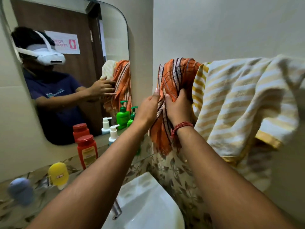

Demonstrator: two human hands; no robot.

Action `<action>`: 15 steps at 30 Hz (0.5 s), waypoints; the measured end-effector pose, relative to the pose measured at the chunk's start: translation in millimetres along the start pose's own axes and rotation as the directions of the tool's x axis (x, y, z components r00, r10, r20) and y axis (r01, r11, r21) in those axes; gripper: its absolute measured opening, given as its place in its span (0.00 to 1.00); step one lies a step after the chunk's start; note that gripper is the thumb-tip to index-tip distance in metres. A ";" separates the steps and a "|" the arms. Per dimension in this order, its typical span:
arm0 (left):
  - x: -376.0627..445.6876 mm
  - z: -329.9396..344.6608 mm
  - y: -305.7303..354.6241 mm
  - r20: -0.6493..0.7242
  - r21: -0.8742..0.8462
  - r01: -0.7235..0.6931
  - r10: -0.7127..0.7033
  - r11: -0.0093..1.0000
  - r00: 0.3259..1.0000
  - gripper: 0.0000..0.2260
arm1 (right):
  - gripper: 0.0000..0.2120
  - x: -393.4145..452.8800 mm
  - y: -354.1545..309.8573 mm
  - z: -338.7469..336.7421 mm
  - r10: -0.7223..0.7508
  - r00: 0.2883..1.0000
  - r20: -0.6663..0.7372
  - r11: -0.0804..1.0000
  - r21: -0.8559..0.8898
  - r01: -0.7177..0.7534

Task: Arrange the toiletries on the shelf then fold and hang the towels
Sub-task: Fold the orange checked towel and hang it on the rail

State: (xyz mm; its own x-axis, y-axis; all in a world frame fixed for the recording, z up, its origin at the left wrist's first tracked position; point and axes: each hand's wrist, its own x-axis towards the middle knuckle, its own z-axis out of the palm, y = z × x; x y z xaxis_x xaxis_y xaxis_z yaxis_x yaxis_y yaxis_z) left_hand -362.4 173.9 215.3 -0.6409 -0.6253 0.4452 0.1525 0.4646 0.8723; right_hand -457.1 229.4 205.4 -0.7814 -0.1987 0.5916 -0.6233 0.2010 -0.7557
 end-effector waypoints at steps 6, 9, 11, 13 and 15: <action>15.5 -12.3 -1.4 0.040 -0.199 0.025 -0.018 0.980 0.999 0.28 | 0.14 -55.6 -4.0 3.1 -0.233 0.972 0.024 0.971 0.056 0.232; 16.7 -15.0 1.8 0.153 -0.250 0.040 -0.001 0.968 0.988 0.33 | 0.20 -80.3 6.6 6.8 -0.290 0.952 0.098 0.955 0.104 0.280; 12.7 -16.1 3.8 0.113 -0.240 -0.005 0.033 0.971 0.993 0.23 | 0.22 -90.2 9.8 1.8 -0.299 0.940 0.164 0.954 0.039 0.297; 3.0 -18.3 2.5 0.045 -0.275 -0.027 0.041 0.961 0.998 0.15 | 0.19 -95.6 9.4 -8.6 -0.318 0.916 0.243 0.942 -0.031 0.335; -11.6 -21.3 -1.5 0.052 -0.376 -0.012 0.034 0.926 0.998 0.12 | 0.15 -100.0 10.2 -21.8 -0.350 0.890 0.293 0.930 -0.005 0.368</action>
State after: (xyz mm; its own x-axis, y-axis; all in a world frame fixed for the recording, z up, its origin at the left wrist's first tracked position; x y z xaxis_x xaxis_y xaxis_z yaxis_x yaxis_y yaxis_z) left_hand -339.1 167.1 213.1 -0.6734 -0.5758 0.4637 0.4322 0.2024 0.8788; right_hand -386.0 272.2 144.6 -0.4677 -0.5280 0.7089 -0.8671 0.1186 -0.4838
